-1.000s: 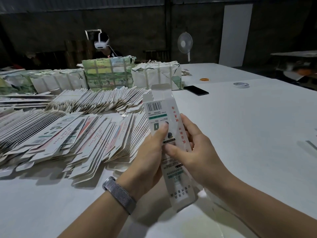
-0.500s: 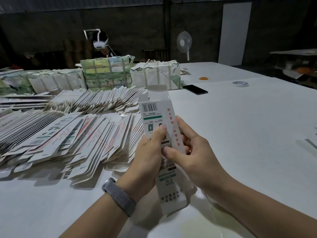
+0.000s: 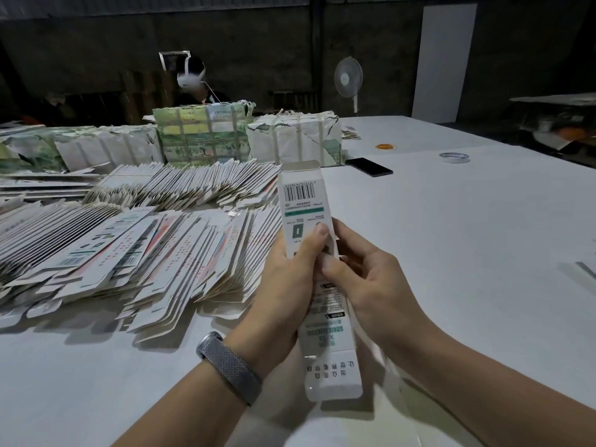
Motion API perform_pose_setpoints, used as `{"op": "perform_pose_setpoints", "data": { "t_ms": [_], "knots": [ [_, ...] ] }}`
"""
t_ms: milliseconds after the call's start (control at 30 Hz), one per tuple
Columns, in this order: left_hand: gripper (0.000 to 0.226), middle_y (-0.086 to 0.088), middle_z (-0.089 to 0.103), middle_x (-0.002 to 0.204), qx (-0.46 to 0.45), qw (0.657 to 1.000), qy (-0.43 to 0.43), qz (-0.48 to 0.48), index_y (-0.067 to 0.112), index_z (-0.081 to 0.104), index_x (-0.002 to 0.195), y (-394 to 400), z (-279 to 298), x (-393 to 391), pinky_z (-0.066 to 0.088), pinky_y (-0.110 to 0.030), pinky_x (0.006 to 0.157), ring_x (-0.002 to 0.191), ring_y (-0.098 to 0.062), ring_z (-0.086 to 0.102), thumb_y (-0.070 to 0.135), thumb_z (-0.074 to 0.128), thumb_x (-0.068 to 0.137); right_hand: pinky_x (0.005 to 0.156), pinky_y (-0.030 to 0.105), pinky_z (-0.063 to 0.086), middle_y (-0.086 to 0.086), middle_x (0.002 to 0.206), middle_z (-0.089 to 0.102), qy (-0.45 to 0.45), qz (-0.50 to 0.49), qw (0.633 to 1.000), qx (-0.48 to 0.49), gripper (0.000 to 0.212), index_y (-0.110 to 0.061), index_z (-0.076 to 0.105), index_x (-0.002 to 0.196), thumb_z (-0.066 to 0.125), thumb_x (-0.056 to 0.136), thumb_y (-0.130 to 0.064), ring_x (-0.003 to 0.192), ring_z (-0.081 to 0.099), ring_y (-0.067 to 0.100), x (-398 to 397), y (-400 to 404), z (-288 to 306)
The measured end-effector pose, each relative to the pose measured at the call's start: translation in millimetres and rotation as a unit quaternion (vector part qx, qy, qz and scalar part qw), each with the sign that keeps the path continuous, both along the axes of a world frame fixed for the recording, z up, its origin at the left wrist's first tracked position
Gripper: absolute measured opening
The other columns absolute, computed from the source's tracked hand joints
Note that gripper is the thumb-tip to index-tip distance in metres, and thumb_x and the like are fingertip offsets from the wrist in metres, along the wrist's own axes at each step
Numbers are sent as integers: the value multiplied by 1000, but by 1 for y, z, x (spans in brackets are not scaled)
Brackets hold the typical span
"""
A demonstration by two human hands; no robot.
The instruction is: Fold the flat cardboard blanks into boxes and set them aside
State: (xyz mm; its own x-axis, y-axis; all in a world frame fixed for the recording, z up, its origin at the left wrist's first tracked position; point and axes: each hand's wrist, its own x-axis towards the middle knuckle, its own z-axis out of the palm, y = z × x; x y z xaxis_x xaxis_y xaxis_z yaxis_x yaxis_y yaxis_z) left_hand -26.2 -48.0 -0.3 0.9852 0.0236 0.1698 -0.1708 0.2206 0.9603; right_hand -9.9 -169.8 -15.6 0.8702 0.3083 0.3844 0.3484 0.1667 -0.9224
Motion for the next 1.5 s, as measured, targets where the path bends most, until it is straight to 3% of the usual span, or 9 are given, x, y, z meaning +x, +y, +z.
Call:
{"op": "perform_pose_setpoints", "data": {
  "t_ms": [167, 300, 467, 667, 867, 967, 1167, 1300, 1500],
  "knots": [
    [51, -9, 75, 117, 37, 997, -12, -62, 31, 68, 124, 13, 0, 7, 59, -51, 91, 107, -30, 73, 60, 37, 96, 71, 33, 62, 2, 102, 73, -21, -38, 999, 2, 41, -49, 64, 120, 63, 97, -16, 90, 74, 23, 4, -7, 5],
    [40, -2, 77, 105, 84, 995, -35, -30, 49, 75, 99, 21, 1, 10, 63, -45, 81, 96, -23, 75, 61, 37, 97, 77, 33, 61, 3, 108, 76, 14, 20, 1000, 6, 38, -31, 62, 129, 56, 100, -8, 97, 74, 23, 5, -12, 9],
    [43, -6, 78, 102, 85, 995, -42, -22, 32, 73, 110, 22, -1, 13, 64, -42, 75, 90, -27, 76, 57, 41, 95, 71, 28, 60, 4, 101, 76, 31, 32, 999, -13, 35, -30, 62, 126, 54, 100, -8, 91, 75, 22, 9, -15, 12],
    [58, -13, 76, 95, 94, 993, -32, -65, 6, 65, 123, 17, -4, 10, 60, -31, 68, 83, -24, 74, 52, 48, 92, 75, 41, 62, 9, 106, 74, 10, -23, 1000, -1, 29, -25, 63, 125, 59, 97, -20, 93, 73, 26, 15, -18, 14],
    [55, -15, 75, 103, 107, 990, -16, -86, 10, 63, 126, 20, -1, 9, 60, -37, 73, 86, -27, 73, 51, 48, 93, 75, 48, 62, 17, 110, 68, 18, -10, 1000, 16, 66, -42, 44, 144, 63, 84, -24, 96, 72, 30, 17, -19, 14],
    [45, -3, 76, 94, 114, 991, -23, -67, 20, 56, 125, 21, -1, 10, 59, -36, 65, 79, -21, 72, 51, 52, 93, 71, 44, 62, 18, 107, 68, 15, 0, 1000, 17, 60, -47, 51, 136, 63, 83, -22, 92, 73, 31, 16, -20, 16],
    [32, -6, 76, 105, 62, 996, -62, -31, 35, 51, 133, 25, 0, 13, 59, -32, 63, 84, -21, 74, 30, 51, 102, 65, 31, 60, -1, 95, 73, 1, 8, 1000, -9, 57, -57, 48, 129, 63, 85, -25, 89, 75, 24, 11, -17, 15],
    [21, -1, 76, 99, 72, 993, -86, -32, 32, 58, 122, 24, -1, 11, 61, -39, 67, 83, -19, 73, 24, 49, 104, 66, 33, 61, 3, 94, 72, -13, 7, 1000, -10, 54, -64, 53, 120, 63, 85, -24, 89, 75, 26, 9, -19, 16],
    [20, -7, 75, 102, 76, 991, -96, -49, 30, 59, 121, 25, -1, 9, 61, -36, 67, 82, -21, 71, 24, 46, 107, 71, 40, 62, 13, 98, 69, -10, 14, 1000, -2, 47, -51, 59, 122, 64, 84, -23, 89, 74, 31, 10, -21, 16]
  ]
}}
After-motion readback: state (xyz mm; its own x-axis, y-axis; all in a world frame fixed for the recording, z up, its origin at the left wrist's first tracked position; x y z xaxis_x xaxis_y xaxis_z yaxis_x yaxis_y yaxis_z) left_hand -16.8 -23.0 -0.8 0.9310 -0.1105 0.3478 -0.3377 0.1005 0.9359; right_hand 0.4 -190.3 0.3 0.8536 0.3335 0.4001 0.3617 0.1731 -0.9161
